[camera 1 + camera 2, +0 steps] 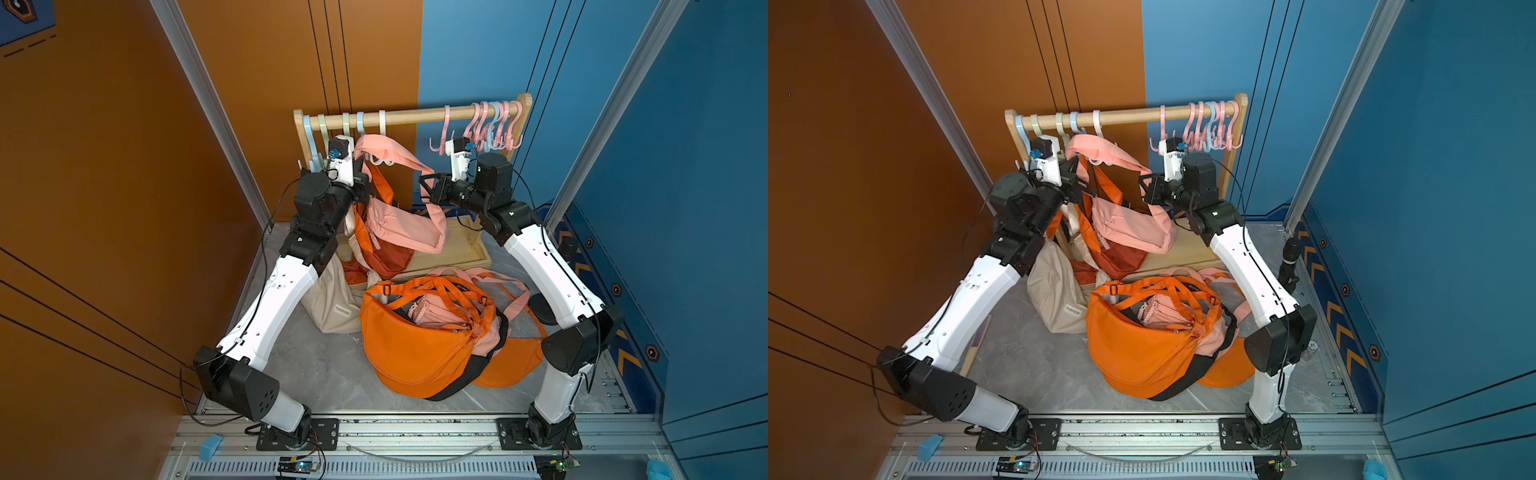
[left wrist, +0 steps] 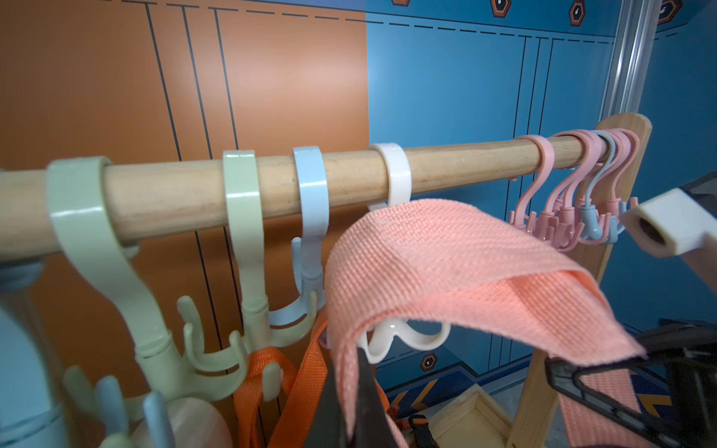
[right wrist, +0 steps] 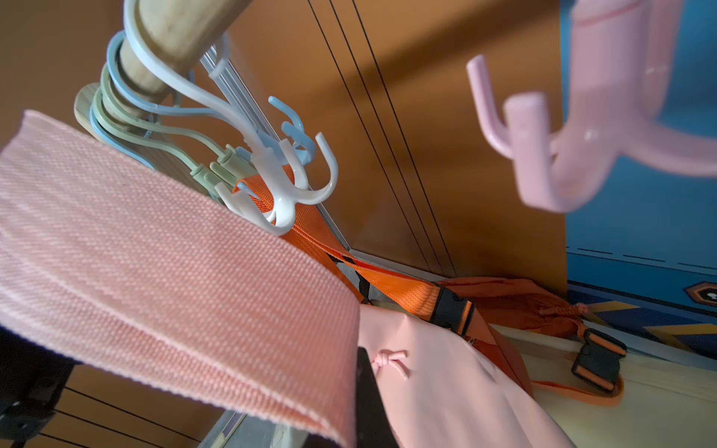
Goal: Take the bag off the hook
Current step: Pick up the bag from the hook, then place the bag inside the bag.
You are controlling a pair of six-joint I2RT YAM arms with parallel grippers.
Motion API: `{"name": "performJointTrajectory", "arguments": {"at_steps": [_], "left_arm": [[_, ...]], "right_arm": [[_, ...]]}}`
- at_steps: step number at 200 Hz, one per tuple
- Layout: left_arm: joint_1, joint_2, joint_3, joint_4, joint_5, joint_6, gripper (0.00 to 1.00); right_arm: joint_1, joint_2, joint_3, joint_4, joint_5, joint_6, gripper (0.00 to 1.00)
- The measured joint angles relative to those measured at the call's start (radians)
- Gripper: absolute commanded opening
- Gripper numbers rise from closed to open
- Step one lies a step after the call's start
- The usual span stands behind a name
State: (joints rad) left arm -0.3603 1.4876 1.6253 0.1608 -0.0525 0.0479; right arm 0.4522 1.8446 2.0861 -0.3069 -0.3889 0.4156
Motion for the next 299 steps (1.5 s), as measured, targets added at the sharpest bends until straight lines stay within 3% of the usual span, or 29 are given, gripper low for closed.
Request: {"name": "performJointTrajectory", "arguments": {"at_steps": [35, 147, 299], "left_arm": [[-0.001, -0.098, -0.072, -0.009, -0.001, 0.016, 0.00], [-0.075, -0.440, -0.290, -0.135, -0.017, 0.076, 0.00], [-0.105, -1.040, -0.534, -0.446, -0.105, 0.113, 0.00]], "right_arm": [[0.044, -0.035, -0.014, -0.027, 0.026, -0.028, 0.00], [0.225, -0.344, -0.245, -0.039, 0.140, -0.136, 0.00], [0.632, -0.568, -0.436, -0.122, 0.311, -0.330, 0.00]]}}
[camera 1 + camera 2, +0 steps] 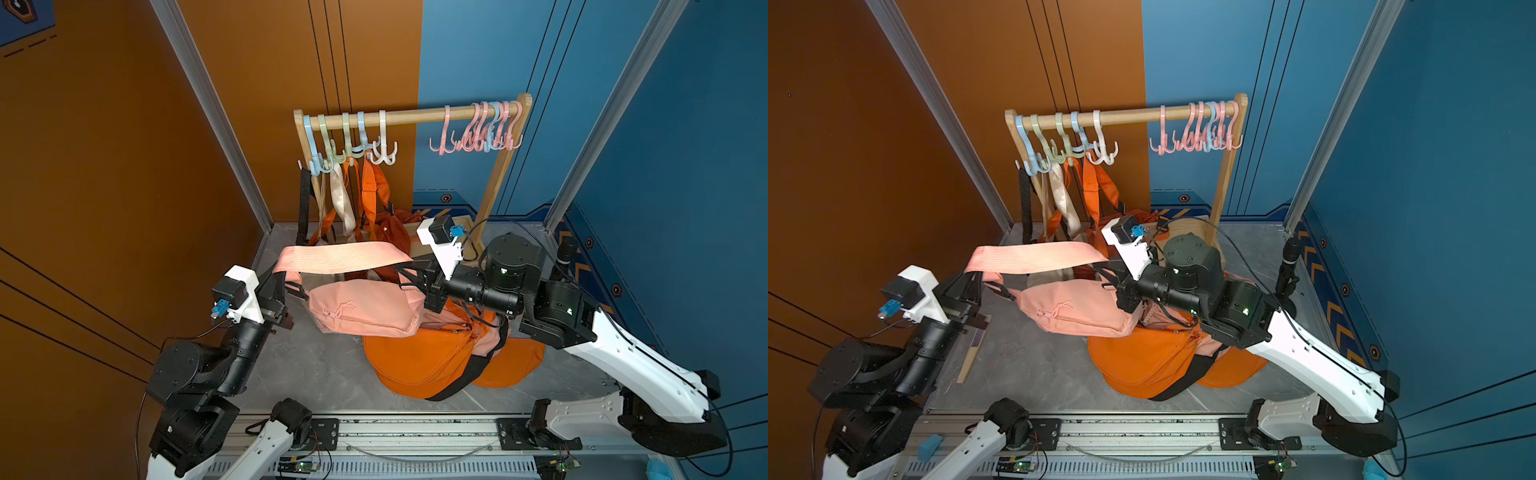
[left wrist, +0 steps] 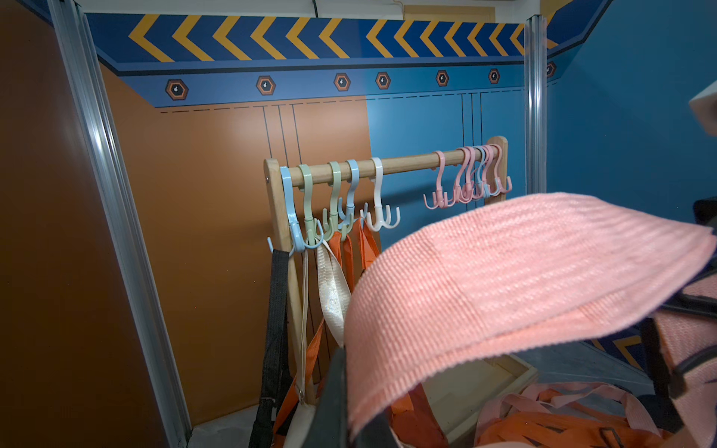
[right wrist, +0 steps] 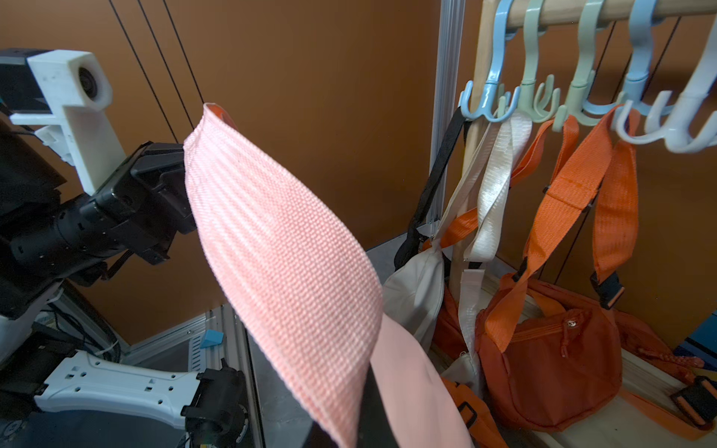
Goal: Take the bag off the hook
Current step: Place the bag inside the bag.
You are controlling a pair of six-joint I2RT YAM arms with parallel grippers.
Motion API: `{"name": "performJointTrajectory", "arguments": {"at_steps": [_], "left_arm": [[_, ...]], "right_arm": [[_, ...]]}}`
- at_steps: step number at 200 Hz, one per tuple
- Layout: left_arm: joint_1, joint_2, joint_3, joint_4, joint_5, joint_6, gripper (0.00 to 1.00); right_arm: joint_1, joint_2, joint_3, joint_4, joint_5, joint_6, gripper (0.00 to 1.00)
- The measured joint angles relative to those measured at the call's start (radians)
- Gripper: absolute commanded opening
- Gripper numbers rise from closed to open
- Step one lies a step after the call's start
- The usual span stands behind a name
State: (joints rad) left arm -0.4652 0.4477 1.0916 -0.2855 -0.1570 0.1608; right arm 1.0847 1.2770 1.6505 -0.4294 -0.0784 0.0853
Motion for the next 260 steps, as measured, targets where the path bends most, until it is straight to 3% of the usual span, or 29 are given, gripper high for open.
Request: {"name": "performJointTrajectory", "arguments": {"at_steps": [43, 85, 180, 260], "left_arm": [[0.000, -0.097, -0.011, -0.124, 0.000, 0.004, 0.00], [0.000, -0.106, -0.013, -0.182, 0.008, -0.011, 0.00], [-0.014, 0.183, -0.229, -0.104, -0.030, -0.207, 0.00], [-0.092, 0.309, -0.312, 0.075, -0.120, -0.274, 0.00]], "right_arm": [[0.090, -0.012, -0.026, -0.017, 0.054, -0.041, 0.00], [0.088, -0.035, -0.132, -0.005, 0.107, -0.063, 0.00], [-0.239, -0.034, -0.398, 0.124, 0.037, 0.082, 0.00], [-0.349, 0.028, -0.529, 0.283, -0.087, 0.202, 0.00]]}}
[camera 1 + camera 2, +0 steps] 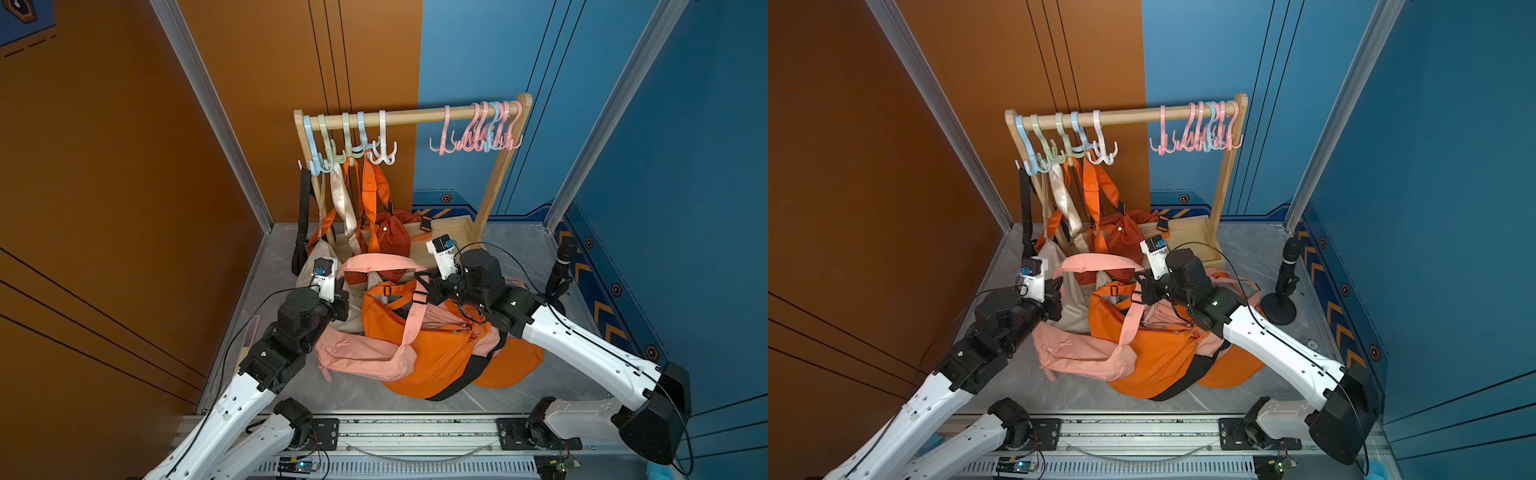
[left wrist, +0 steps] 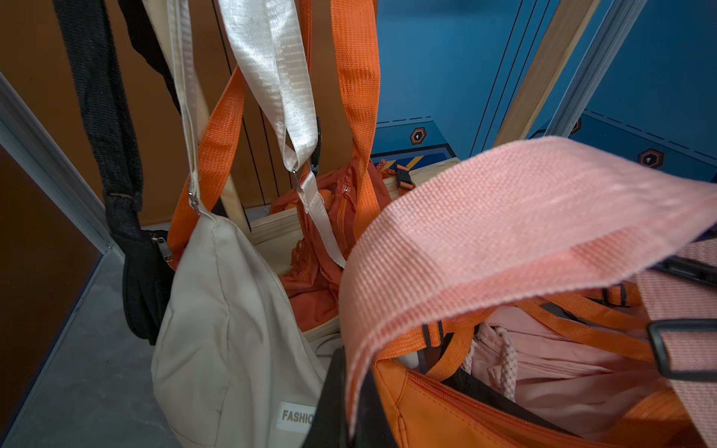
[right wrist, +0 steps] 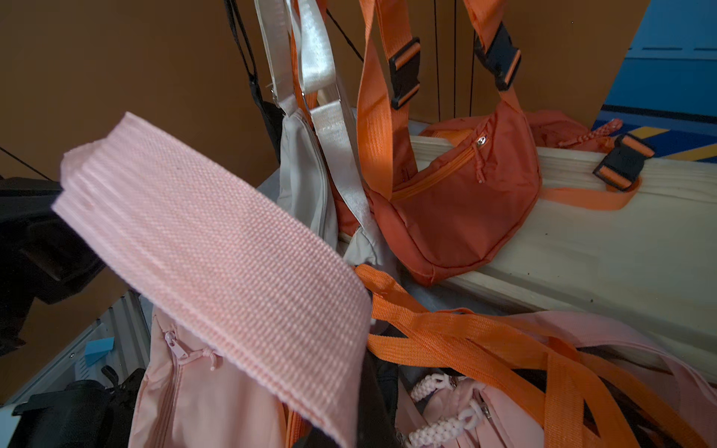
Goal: Take the bag off the hook
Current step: Place the bag inside the bag.
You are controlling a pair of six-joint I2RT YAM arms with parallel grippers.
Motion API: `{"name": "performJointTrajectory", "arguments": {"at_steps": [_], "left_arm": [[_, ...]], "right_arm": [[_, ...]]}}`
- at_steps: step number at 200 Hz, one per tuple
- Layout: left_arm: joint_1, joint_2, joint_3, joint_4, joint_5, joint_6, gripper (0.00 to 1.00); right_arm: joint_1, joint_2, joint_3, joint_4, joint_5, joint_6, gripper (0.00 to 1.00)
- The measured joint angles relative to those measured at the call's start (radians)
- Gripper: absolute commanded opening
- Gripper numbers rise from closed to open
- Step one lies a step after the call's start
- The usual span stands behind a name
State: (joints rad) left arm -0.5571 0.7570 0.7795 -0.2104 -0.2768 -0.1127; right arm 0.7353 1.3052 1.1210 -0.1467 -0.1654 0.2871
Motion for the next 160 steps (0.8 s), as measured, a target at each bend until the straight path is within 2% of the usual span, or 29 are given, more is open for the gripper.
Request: {"name": "performJointTrajectory", "arguments": {"at_steps": [120, 160], "left_arm": [[-0.061, 0.329, -0.037, 0.191, -0.042, -0.050, 0.00], [-0.062, 0.420, -0.049, 0.225, -0.050, -0.064, 0.00]], "right_arm": [[-0.022, 0.081, -0.169, 0.193, -0.045, 0.101, 0.00], [-0.022, 0.111, -0.211, 0.238, -0.044, 0.130, 0.03]]}}
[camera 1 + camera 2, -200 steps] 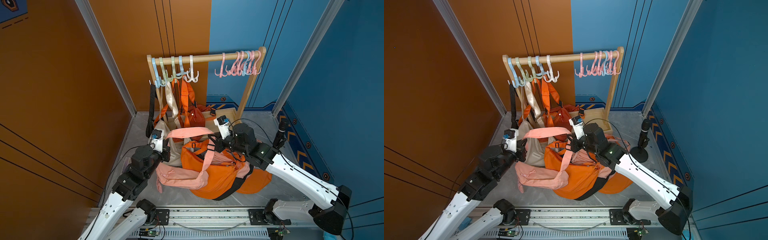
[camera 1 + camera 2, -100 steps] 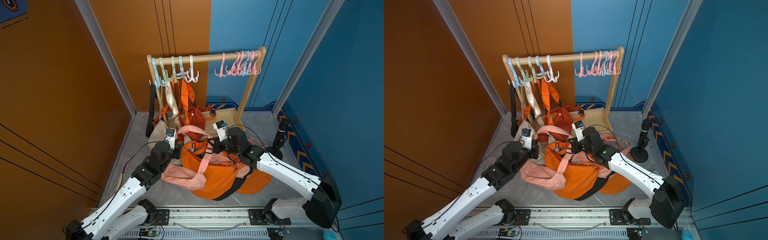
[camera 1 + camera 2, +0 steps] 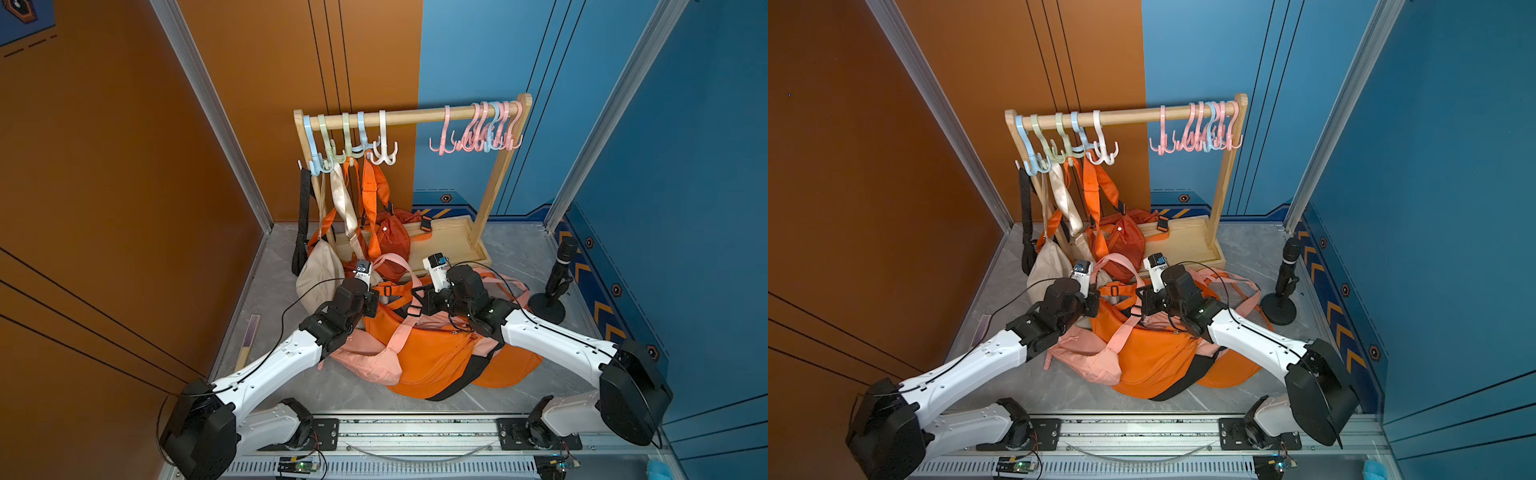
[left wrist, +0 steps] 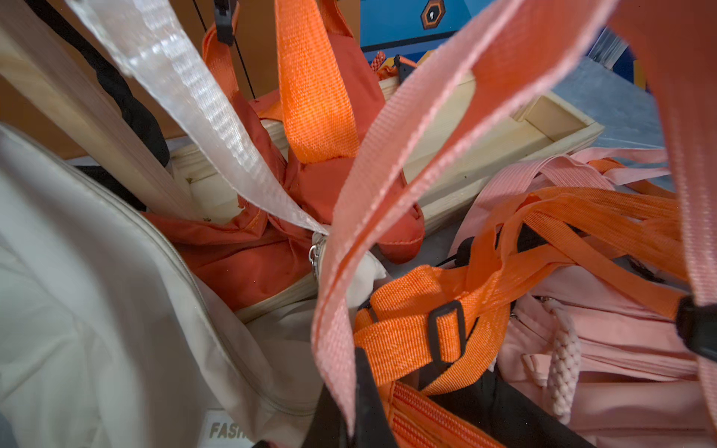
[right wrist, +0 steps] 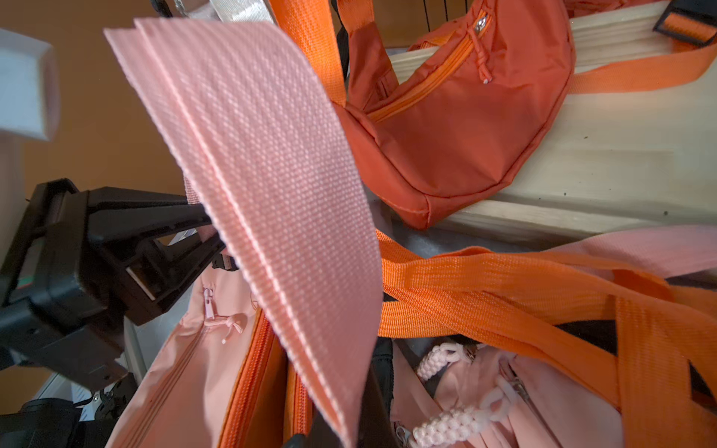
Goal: Take the bag off the hook
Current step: Place the bag inside the bag.
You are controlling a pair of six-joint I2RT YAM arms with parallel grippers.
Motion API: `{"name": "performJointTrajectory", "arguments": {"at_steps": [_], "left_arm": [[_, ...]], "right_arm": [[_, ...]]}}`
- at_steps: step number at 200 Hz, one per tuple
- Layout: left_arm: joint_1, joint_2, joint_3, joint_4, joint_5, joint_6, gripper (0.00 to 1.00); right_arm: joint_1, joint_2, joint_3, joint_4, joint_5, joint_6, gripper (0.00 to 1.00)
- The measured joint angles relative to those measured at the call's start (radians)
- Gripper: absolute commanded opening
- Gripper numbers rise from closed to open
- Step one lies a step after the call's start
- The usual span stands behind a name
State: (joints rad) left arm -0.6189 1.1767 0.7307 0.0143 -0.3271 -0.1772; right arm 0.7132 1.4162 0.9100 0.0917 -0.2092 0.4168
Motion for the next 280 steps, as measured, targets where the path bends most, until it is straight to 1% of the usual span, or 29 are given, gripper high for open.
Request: {"name": "performJointTrajectory", "arguments": {"at_steps": [22, 35, 64, 77, 90, 96, 118, 134, 147, 149, 156, 159, 164, 169, 174, 181, 185, 203, 280], "left_arm": [[0.004, 0.027, -0.005, 0.020, -0.010, -0.004, 0.00], [0.006, 0.042, -0.005, 0.030, -0.015, -0.005, 0.00], [0.011, 0.074, -0.005, 0.045, -0.033, -0.017, 0.14], [0.012, 0.090, -0.005, 0.050, -0.039, -0.024, 0.22], [0.012, 0.105, -0.005, 0.052, -0.040, -0.027, 0.35], [0.012, 0.112, -0.005, 0.053, -0.040, -0.024, 0.39], [0.012, 0.128, -0.005, 0.058, -0.040, -0.033, 0.49], [0.012, 0.129, -0.005, 0.058, -0.040, -0.033, 0.54], [0.011, 0.129, -0.005, 0.058, -0.040, -0.036, 0.62], [0.011, 0.129, -0.006, 0.058, -0.040, -0.032, 0.64], [0.010, 0.126, -0.008, 0.058, -0.040, -0.036, 0.69], [0.010, 0.124, -0.009, 0.058, -0.040, -0.045, 0.73], [0.010, 0.119, -0.012, 0.057, -0.040, -0.045, 0.76], [0.010, 0.112, -0.015, 0.056, -0.042, -0.044, 0.91], [0.009, 0.104, -0.019, 0.056, -0.045, -0.051, 0.96], [0.009, 0.090, -0.025, 0.055, -0.049, -0.058, 1.00], [0.009, 0.080, -0.028, 0.053, -0.052, -0.061, 0.98], [0.009, 0.025, -0.043, 0.048, -0.069, -0.073, 0.98], [0.009, -0.270, -0.052, -0.020, -0.139, -0.078, 0.98]], "right_arm": [[0.000, 0.010, -0.026, 0.016, 0.000, 0.014, 0.10], [0.000, 0.016, -0.037, 0.029, 0.000, 0.026, 0.18], [0.000, 0.024, -0.055, 0.045, 0.000, 0.034, 0.31], [0.000, 0.027, -0.058, 0.049, 0.000, 0.038, 0.36], [0.000, 0.031, -0.058, 0.051, 0.000, 0.039, 0.39], [0.000, 0.031, -0.058, 0.051, 0.000, 0.038, 0.39], [0.000, 0.031, -0.058, 0.051, 0.000, 0.035, 0.47], [0.000, 0.031, -0.058, 0.051, 0.003, 0.036, 0.58], [0.000, 0.031, -0.058, 0.051, 0.003, 0.035, 0.68], [0.000, 0.031, -0.058, 0.051, 0.003, 0.041, 0.69], [0.000, 0.031, -0.058, 0.051, 0.004, 0.039, 0.75], [0.000, 0.031, -0.058, 0.051, 0.004, 0.032, 0.76], [0.000, 0.031, -0.058, 0.051, 0.006, 0.031, 0.79], [0.000, 0.031, -0.058, 0.050, 0.007, 0.036, 0.81], [0.000, 0.031, -0.058, 0.050, 0.009, 0.031, 0.83], [0.000, 0.029, -0.058, 0.050, 0.013, 0.029, 0.86], [0.000, 0.028, -0.058, 0.050, 0.017, 0.026, 0.87], [0.001, 0.019, -0.058, 0.050, 0.031, 0.026, 0.90], [0.008, -0.021, -0.047, 0.021, 0.077, -0.001, 0.96]]}}
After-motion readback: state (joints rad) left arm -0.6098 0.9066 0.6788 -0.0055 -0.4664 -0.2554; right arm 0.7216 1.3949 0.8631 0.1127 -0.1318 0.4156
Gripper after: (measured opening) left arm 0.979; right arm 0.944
